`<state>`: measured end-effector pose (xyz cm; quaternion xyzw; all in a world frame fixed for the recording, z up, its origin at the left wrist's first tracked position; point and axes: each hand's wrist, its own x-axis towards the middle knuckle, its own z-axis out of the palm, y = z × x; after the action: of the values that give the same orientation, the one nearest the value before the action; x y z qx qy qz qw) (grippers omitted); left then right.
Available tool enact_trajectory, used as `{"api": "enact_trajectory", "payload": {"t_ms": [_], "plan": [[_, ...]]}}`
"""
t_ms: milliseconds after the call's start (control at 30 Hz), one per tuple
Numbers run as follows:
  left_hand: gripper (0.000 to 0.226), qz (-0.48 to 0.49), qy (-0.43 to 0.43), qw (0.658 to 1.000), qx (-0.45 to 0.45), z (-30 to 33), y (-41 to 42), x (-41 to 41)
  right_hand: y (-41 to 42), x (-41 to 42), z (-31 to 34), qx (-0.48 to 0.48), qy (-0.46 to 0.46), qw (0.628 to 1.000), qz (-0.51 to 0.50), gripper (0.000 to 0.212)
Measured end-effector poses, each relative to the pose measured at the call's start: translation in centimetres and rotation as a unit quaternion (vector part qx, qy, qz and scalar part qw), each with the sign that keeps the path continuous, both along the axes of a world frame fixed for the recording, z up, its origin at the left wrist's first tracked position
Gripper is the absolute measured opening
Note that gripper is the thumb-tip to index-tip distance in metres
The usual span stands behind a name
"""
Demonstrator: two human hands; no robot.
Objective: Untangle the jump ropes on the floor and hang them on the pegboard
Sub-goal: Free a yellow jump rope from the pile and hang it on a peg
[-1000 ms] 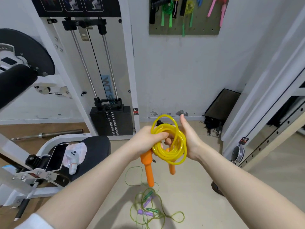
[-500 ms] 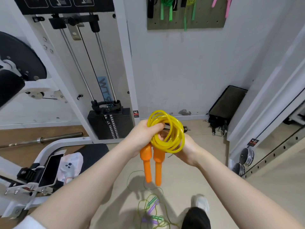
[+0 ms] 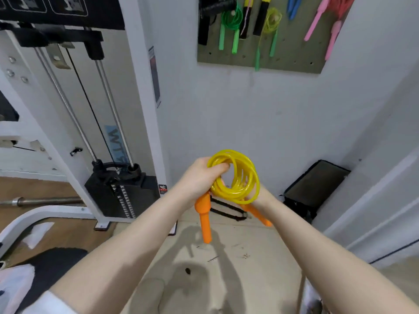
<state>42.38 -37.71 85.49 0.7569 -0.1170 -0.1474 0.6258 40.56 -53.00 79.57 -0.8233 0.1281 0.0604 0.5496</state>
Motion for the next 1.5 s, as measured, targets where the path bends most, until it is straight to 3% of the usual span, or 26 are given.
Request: {"api": "enact_trajectory", "payload": {"t_ms": [67, 133, 200, 300, 367, 500, 633, 733, 867, 933, 1033, 1100, 1167, 1333, 1433, 1500], "plan": [[0.023, 0.005, -0.03, 0.999, 0.026, 1.1, -2.6, 3.0, -2.8, 3.7, 2.2, 0.111, -0.012, 0.993, -0.039, 0.028], [0.025, 0.022, -0.068, 0.996, 0.047, 1.9, -4.9, 5.8, -5.1, 6.8, 5.4, 0.269, -0.012, 0.963, -0.028, 0.052], [0.022, 0.033, -0.088, 0.994, 0.061, 2.6, -6.7, 8.0, -6.3, 8.7, 8.6, 0.277, -0.06, 0.957, 0.057, 0.057], [0.016, 0.038, -0.102, 0.99, 0.089, 3.9, -9.0, 11.6, -8.1, 11.0, 10.9, 0.084, -0.135, 0.978, 0.136, 0.024], [0.022, 0.041, -0.111, 0.988, 0.099, 5.1, -10.2, 14.1, -9.8, 13.1, 11.7, -0.001, -0.174, 0.973, 0.155, 0.031], [0.02, 0.021, -0.126, 0.987, 0.097, 8.0, -12.5, 19.0, -12.5, 17.8, 14.2, -0.013, -0.213, 0.964, 0.156, 0.031], [0.012, -0.036, -0.144, 0.985, 0.088, 11.2, -14.4, 23.8, -15.4, 23.1, 16.4, -0.141, -0.267, 0.943, 0.139, 0.031], [0.011, -0.064, -0.19, 0.975, 0.1, 12.9, -16.2, 28.3, -17.5, 27.1, 18.1, -0.197, -0.274, 0.934, 0.119, 0.017], [0.018, -0.077, -0.238, 0.96, 0.122, 15.3, -18.2, 34.2, -19.2, 31.9, 21.7, -0.261, -0.273, 0.916, 0.136, 0.034], [0.021, -0.079, -0.269, 0.952, 0.122, 16.6, -19.2, 37.0, -20.2, 33.9, 23.4, -0.211, -0.282, 0.925, 0.144, 0.046], [0.016, -0.088, -0.306, 0.946, 0.065, 18.6, -21.4, 40.0, -22.3, 36.1, 25.0, -0.004, -0.301, 0.944, 0.137, 0.05], [0.018, -0.123, -0.28, 0.952, -0.012, 19.7, -23.0, 41.2, -24.4, 37.2, 25.2, 0.11, -0.315, 0.934, 0.127, 0.043], [0.024, -0.195, -0.216, 0.951, -0.1, 20.5, -25.0, 42.2, -26.6, 38.1, 25.3, 0.184, -0.325, 0.919, 0.129, 0.052], [0.033, -0.343, -0.145, 0.892, -0.258, 22.9, -30.7, 43.5, -31.1, 39.1, 27.6, 0.199, -0.399, 0.889, 0.105, 0.065], [0.037, -0.336, -0.166, 0.88, -0.293, 25.0, -34.5, 44.3, -33.8, 40.0, 30.1, 0.164, -0.448, 0.878, 0.046, 0.057], [0.027, -0.305, -0.204, 0.882, -0.295, 26.6, -37.4, 45.1, -35.5, 40.7, 32.1, 0.113, -0.479, 0.87, -0.021, 0.038]]}}
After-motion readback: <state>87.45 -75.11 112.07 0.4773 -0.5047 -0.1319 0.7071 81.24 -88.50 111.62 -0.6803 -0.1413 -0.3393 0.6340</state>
